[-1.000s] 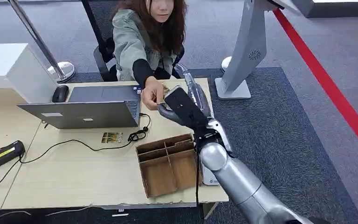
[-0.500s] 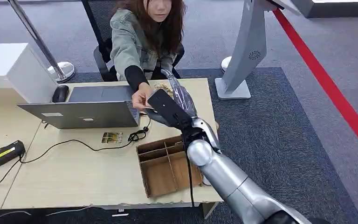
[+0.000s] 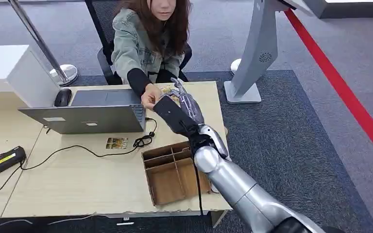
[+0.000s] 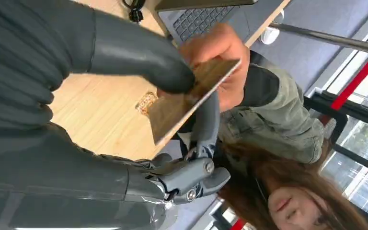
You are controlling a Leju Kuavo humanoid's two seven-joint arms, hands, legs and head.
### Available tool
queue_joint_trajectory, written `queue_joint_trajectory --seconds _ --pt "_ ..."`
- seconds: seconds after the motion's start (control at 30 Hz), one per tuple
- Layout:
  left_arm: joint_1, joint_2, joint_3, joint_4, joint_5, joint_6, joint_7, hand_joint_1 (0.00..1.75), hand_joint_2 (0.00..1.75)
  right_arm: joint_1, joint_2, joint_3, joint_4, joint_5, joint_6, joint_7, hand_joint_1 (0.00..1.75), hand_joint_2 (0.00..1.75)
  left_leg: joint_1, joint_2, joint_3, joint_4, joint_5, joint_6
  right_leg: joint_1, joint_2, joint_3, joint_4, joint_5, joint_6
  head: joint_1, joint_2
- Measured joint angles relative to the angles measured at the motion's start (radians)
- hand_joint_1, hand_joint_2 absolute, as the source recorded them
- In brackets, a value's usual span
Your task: Pass the card to the sensor for recognition and then transmit it.
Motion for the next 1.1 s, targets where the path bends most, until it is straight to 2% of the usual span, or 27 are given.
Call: queue_joint_trajectory --seconds 0.7,0.97,1.1 --pt "0.0 0.0 -0.024 0.0 0.015 0.002 0.0 0.0 0.0 0.0 -0.014 -0.001 -0.007 -0.032 -0.025 -0.016 1.75 1.75 0.0 0.0 0.0 0.0 0.0 0.0 0.0 0.0 0.0 0.0 0.0 0.0 0.0 0.0" --pt "0.001 0.001 -0.029 0.0 0.021 0.003 0.0 0.0 0.0 0.058 -0.076 -0.028 -0.167 -0.038 -0.039 0.019 1.75 1.75 0.0 0.0 0.0 0.0 0.0 0.0 0.0 0.0 0.0 0.0 0.0 0.0 0.0 0.0" --pt "0.002 0.002 -0.031 0.0 0.027 0.003 0.0 0.0 0.0 0.111 -0.135 -0.061 -0.276 -0.011 -0.054 0.054 1.75 1.75 0.0 0.0 0.001 0.001 0.0 0.0 -0.001 0.0 0.0 0.0 0.0 0.0 0.0 0.0"
